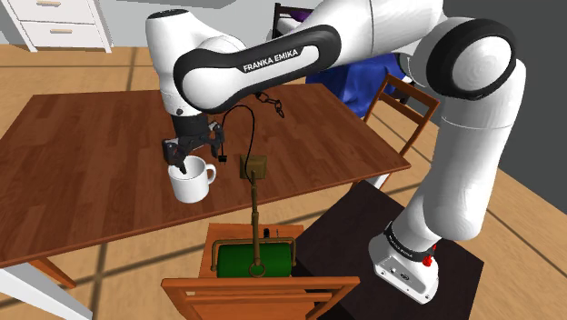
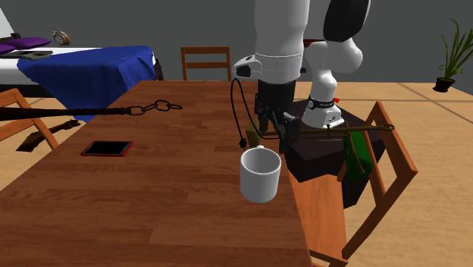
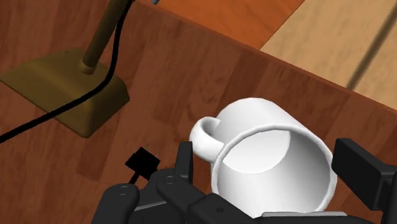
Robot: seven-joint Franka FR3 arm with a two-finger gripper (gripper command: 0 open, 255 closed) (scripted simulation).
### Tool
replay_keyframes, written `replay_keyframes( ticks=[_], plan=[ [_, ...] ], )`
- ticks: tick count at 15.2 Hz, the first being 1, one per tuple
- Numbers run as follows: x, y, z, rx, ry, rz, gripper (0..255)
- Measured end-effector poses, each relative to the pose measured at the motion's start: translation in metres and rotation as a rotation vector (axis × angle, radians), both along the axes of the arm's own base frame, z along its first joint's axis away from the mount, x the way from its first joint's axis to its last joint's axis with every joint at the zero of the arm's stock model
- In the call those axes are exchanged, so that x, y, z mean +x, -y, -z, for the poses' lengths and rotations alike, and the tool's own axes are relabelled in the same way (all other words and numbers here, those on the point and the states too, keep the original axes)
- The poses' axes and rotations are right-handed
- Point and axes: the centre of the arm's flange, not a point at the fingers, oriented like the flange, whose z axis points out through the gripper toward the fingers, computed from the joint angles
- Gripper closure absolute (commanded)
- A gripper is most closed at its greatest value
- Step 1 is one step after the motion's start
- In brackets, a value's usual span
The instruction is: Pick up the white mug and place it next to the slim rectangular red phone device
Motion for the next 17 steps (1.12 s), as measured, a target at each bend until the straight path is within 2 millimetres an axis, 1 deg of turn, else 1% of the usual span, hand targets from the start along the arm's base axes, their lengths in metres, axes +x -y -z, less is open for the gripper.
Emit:
replay_keyframes(
  ticks=[4, 5, 6, 9, 13, 15, 17],
  plan=[
    [0.023, -0.039, 0.015, 0.002, 0.004, 0.006, 0],
    [0.033, -0.052, 0.018, 0.002, 0.005, 0.008, 0],
    [0.036, -0.059, 0.023, 0.002, 0.005, 0.01, 0],
    [0.038, -0.063, 0.038, 0.001, 0.006, 0.011, 0],
    [0.039, -0.064, 0.061, 0.001, 0.006, 0.012, 0],
    [0.038, -0.063, 0.066, 0.001, 0.006, 0.012, 0],
    [0.038, -0.064, 0.067, 0.001, 0.006, 0.012, 0]
  ],
)
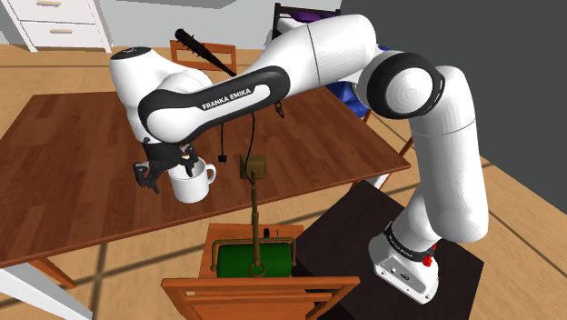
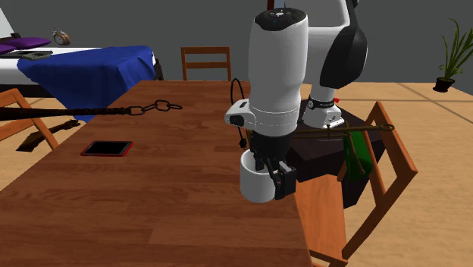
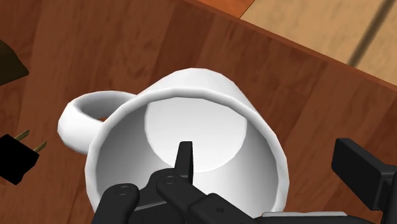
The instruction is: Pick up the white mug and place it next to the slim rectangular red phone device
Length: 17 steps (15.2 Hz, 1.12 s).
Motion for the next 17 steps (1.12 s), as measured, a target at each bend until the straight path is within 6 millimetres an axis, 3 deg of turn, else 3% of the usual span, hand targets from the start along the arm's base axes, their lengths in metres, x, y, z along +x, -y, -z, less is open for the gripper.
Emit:
replay_keyframes(
  ticks=[3, 4, 14, 17],
  plan=[
    [-0.0002, -0.0001, 0.0002, 0.0, 0.0, 0.0, 0],
    [-0.0002, -0.0001, 0.0002, 0.0, 0.0, 0.0, 255],
    [-0.0002, 0.0, 0.0002, 0.0, 0.0, 0.0, 255],
    [0.0002, -0.0003, -0.0095, 0.0, 0.0, 0.0, 255]
  ],
)
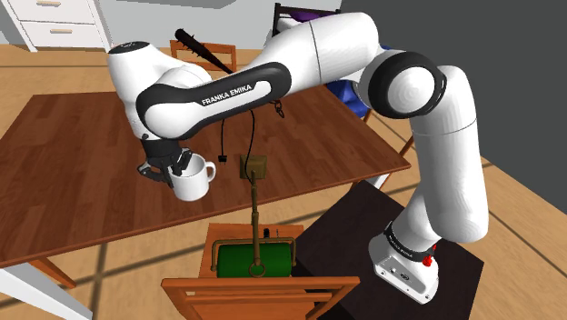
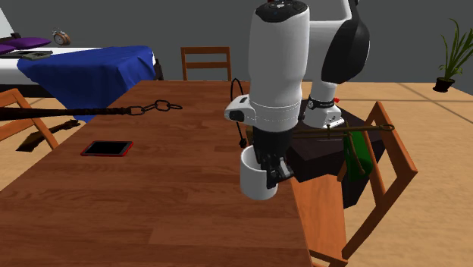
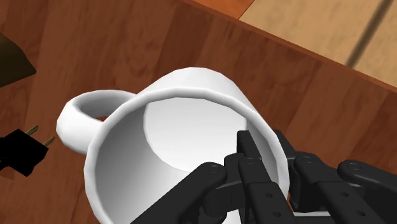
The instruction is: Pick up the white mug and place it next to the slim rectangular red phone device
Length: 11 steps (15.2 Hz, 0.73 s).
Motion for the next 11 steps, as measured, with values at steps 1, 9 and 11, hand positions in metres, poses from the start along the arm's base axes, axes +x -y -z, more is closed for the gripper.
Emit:
replay_keyframes(
  ticks=[1, 9, 11],
  plan=[
    [0.0, 0.0, -0.006, 0.0, 0.0, 0.0, 255],
    [0.0, 0.0, -0.048, 0.0, 0.0, 0.0, 255],
    [0.0, -0.001, -0.059, 0.0, 0.0, 0.0, 255]
  ],
)
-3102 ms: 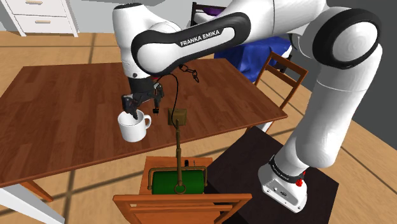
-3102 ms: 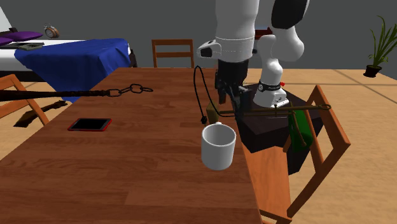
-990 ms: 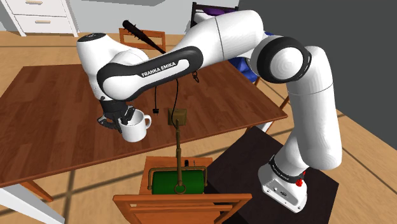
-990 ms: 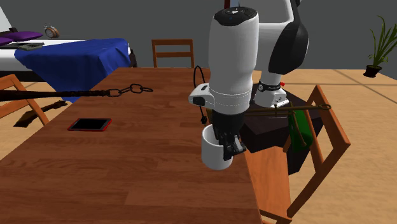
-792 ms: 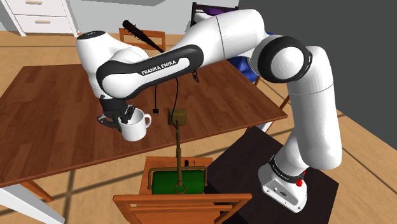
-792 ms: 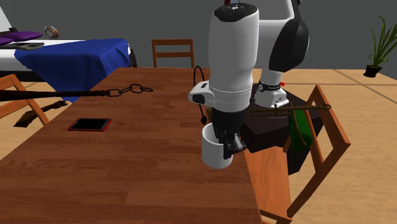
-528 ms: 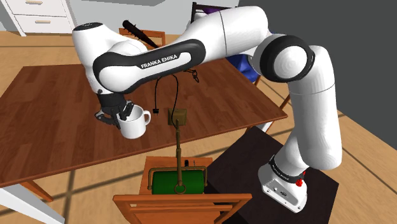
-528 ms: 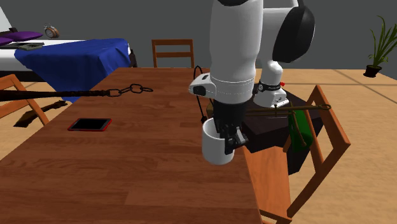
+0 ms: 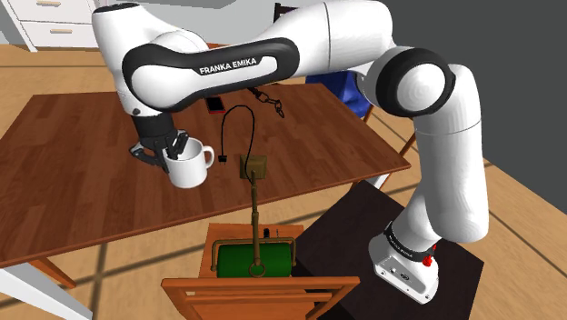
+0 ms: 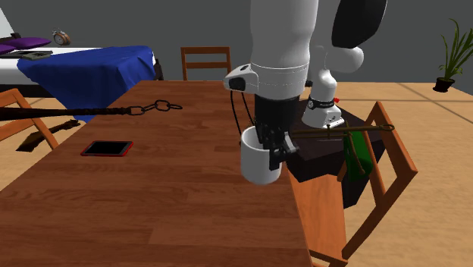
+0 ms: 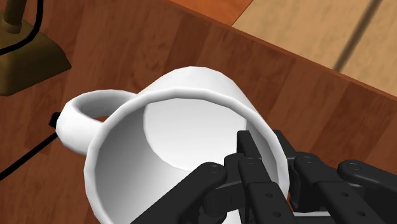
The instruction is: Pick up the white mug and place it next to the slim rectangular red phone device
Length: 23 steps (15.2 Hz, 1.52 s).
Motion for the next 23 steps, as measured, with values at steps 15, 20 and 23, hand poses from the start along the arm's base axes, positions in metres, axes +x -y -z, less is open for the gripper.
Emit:
replay_keyframes(
  ticks=[15, 20, 23],
  plan=[
    [-0.001, 0.001, -0.078, 0.0, 0.0, 0.0, 255],
    [0.001, 0.005, -0.1, 0.0, 0.0, 0.0, 255],
    [0.017, 0.038, -0.098, 0.0, 0.0, 0.0, 255]
  ],
)
